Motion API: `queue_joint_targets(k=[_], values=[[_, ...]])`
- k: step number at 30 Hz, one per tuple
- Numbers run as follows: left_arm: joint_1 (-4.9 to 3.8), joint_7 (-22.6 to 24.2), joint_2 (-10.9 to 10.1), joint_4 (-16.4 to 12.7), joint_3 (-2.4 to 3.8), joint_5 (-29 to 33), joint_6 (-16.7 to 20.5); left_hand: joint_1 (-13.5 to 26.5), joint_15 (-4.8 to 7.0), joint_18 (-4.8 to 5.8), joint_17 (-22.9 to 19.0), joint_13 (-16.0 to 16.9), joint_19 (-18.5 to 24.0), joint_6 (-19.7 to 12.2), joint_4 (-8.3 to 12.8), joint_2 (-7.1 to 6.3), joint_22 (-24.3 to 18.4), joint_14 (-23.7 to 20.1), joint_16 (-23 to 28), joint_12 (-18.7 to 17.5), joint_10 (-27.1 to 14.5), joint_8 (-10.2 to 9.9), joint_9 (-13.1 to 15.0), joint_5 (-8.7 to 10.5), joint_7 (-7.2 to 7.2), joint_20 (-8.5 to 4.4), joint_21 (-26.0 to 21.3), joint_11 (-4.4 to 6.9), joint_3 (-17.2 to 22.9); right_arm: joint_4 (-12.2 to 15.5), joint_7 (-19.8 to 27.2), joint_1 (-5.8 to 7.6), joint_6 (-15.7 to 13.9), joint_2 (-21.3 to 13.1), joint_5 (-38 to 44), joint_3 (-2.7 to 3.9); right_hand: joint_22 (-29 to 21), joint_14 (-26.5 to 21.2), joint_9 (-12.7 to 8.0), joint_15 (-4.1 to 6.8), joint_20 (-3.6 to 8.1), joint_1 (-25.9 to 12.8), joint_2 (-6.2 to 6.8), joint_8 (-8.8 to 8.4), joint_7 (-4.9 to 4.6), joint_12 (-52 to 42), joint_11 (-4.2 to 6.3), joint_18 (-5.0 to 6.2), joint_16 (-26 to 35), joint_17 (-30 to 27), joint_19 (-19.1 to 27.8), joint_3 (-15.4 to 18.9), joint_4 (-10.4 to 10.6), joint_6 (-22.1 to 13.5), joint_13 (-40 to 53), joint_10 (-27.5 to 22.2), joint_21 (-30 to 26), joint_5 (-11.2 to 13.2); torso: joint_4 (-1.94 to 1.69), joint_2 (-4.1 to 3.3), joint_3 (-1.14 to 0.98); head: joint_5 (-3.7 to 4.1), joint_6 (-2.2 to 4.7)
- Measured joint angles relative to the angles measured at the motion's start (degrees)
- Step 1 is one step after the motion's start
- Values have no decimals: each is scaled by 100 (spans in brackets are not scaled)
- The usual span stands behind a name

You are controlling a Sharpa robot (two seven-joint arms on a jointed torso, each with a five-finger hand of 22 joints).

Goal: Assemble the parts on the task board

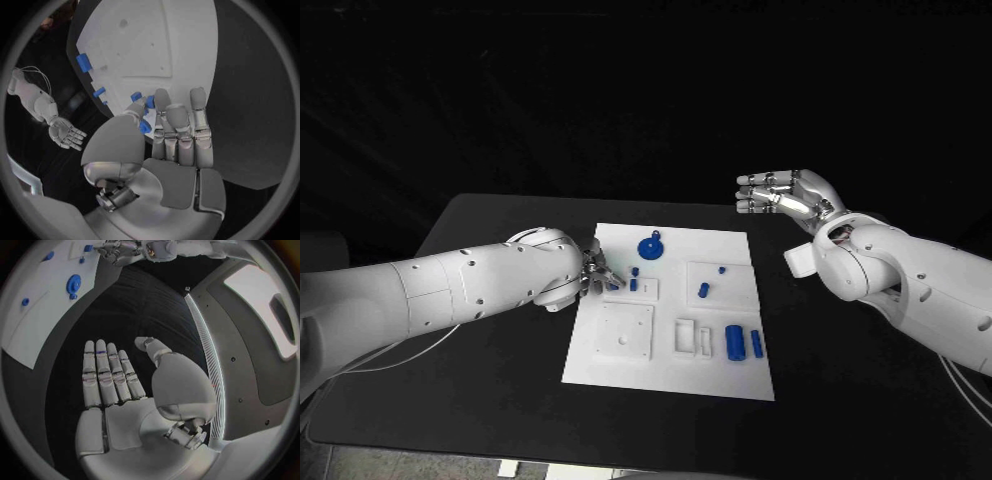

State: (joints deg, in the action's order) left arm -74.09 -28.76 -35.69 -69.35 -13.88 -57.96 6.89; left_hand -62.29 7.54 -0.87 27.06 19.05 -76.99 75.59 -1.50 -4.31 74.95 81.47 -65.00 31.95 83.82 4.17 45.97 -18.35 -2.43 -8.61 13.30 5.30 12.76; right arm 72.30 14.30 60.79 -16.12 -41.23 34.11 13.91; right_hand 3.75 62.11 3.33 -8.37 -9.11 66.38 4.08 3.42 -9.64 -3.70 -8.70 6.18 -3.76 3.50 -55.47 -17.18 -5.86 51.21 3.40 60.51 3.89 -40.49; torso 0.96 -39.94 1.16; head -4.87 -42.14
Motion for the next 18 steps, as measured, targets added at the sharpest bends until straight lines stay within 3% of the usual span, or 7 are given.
queue_joint_targets(k=[7, 10, 14, 18], values=[[3, 1, 28, 65, -1, 1, 1, -158, 0, 0, -10, 4, 0, -43, 110, 79, -1, 0, 0, 0, -2, -1, -20, -17, 41, 0, -23, -3, 89, 0, -1, -1, 1, 1, 0, 0, 0, 0, 0, 0, 0, 0, 0, 0, 0, 0, 0, 0, 0, 0, 0, 0, 0, 0, 0, 0, 0, 0, 3, 0, 3, 2, -4], [3, 4, 45, 79, -1, 2, 3, -226, 0, 0, -15, 3, 0, -124, 238, 146, -1, 0, 0, -2, -20, -1, -19, -216, 74, 0, -23, -21, 156, 0, -1, -2, 2, 2, 0, 0, 0, 0, 0, 0, 0, 0, 0, 0, 0, 0, 0, 0, 0, 0, 0, 0, 0, 0, 0, 0, 0, 1, 5, 0, 3, 4, -4], [3, 10, 50, 87, -1, 9, 3, -214, 11, 0, -36, -12, 0, -225, 253, 158, -1, -12, 22, -70, -10, 0, -16, -517, 118, 0, -23, -51, 141, -3, -2, -4, 3, 1, 0, 0, 0, 1, 0, 0, 0, 0, 0, 0, 0, 0, 0, 0, 0, 1, 0, 0, 0, 0, 0, 0, 0, 4, 7, 0, 3, 9, -4], [3, 18, 46, 87, 0, 39, -2, -144, 22, 0, -74, -21, 3, -376, 254, 261, -2, -41, 70, -176, -21, 22, 121, -584, 153, 0, -23, -62, 141, -5, -2, -8, 4, -3, 0, 0, 0, 1, 0, 1, 0, 0, 0, 0, 0, 0, 0, 0, 0, 1, 0, 0, 0, 0, 0, 0, 0, 4, 7, 0, 3, 16, -11]])
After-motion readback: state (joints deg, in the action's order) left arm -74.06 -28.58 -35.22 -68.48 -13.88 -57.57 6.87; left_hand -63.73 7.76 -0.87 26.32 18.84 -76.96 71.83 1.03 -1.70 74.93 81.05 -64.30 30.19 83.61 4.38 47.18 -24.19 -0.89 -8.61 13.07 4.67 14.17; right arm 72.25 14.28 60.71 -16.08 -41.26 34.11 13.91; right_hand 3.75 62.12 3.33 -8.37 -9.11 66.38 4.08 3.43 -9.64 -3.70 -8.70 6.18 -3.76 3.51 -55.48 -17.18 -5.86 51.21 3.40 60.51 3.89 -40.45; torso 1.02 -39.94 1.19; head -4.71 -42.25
